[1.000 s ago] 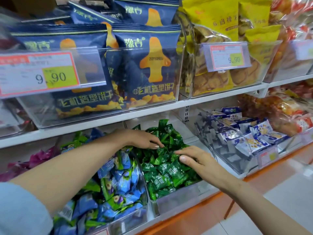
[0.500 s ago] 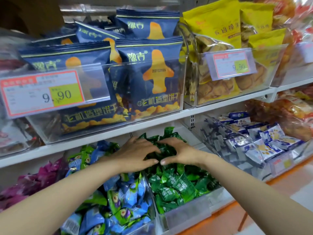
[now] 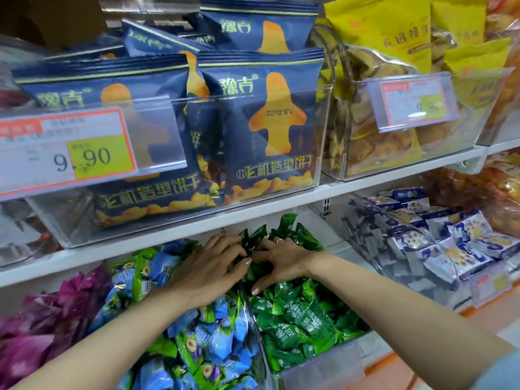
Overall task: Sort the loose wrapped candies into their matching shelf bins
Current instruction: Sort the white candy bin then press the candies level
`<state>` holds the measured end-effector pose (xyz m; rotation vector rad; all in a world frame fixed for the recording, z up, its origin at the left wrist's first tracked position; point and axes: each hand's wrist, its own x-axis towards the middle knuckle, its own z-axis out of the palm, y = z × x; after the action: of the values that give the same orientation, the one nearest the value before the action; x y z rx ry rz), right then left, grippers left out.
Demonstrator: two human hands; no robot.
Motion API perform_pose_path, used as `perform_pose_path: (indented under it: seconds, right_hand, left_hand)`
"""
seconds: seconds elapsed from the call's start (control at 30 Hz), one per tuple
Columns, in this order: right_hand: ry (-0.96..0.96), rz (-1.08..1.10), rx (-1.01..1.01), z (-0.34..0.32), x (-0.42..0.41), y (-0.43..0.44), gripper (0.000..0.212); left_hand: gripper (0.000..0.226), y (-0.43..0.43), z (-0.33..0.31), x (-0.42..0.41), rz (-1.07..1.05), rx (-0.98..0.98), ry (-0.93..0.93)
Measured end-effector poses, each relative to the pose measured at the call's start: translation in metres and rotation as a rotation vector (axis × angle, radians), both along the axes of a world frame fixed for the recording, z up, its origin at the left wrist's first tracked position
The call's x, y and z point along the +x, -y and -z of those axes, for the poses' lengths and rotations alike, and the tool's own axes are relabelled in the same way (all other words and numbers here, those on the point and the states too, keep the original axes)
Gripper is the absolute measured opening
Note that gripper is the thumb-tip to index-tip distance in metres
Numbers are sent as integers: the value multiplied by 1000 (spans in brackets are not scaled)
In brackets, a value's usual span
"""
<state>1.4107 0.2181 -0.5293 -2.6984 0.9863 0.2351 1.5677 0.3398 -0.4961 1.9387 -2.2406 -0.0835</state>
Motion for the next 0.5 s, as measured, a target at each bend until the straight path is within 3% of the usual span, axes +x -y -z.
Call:
perform_pose_path:
  seconds: [0.2,0.5]
  right_hand:
    - [46,29,198,6,7,1,90]
    - [108,-51,321,-18,-28,-15,37]
  left_hand:
    - [84,2,0,-1,0,9,-17]
    - [91,1,-3,1,-12,40,-28]
